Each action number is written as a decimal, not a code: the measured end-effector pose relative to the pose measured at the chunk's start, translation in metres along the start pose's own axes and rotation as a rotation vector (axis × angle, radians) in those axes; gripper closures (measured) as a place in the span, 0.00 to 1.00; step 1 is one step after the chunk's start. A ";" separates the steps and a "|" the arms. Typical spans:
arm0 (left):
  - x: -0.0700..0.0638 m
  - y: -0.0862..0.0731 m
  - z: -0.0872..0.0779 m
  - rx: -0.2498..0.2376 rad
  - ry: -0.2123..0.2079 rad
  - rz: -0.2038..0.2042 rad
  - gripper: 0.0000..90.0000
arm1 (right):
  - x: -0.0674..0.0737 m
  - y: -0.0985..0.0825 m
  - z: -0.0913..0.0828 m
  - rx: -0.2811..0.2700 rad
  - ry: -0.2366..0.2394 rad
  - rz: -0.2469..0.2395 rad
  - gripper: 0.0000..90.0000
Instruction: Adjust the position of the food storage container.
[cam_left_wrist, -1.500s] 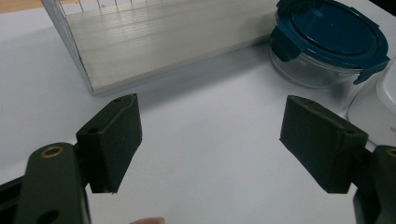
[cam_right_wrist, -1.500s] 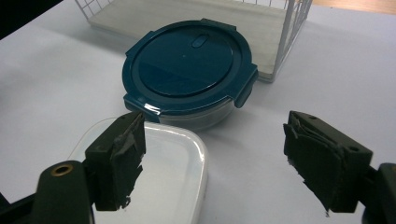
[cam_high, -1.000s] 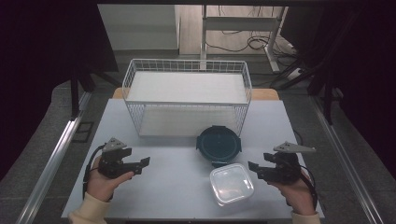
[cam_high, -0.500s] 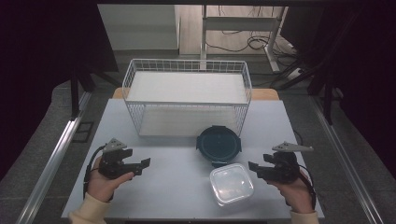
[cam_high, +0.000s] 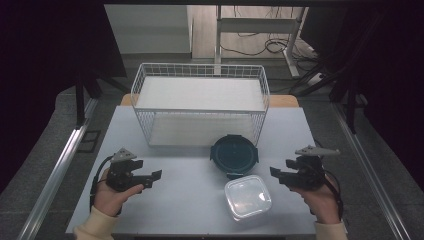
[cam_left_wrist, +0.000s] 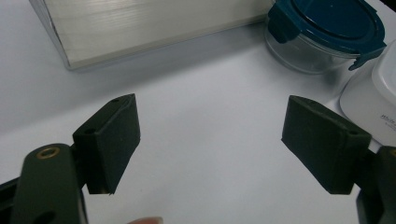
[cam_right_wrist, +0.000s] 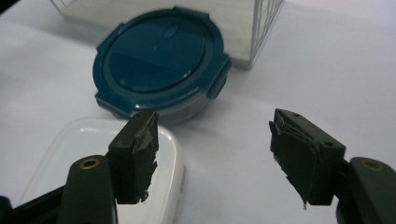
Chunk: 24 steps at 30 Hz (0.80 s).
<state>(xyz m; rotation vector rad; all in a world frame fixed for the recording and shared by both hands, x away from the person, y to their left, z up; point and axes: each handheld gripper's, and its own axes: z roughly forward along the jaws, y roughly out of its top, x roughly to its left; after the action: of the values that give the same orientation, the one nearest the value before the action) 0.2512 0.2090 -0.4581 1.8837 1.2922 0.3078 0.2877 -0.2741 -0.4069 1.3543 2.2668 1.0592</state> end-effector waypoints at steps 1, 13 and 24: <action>0.000 0.000 0.000 0.001 -0.001 0.000 0.21 | -0.002 0.005 -0.001 0.011 0.001 -0.002 0.36; 0.002 -0.001 -0.002 0.003 -0.010 0.004 0.21 | -0.018 0.052 0.022 0.126 0.006 0.021 0.47; 0.002 -0.003 0.001 0.016 -0.007 0.008 0.21 | -0.013 0.057 0.063 0.203 -0.031 0.010 0.87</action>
<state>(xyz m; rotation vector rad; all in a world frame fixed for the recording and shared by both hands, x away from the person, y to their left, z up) 0.2507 0.2106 -0.4614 1.9020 1.2865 0.2957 0.3672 -0.2407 -0.4107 1.4494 2.4006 0.8224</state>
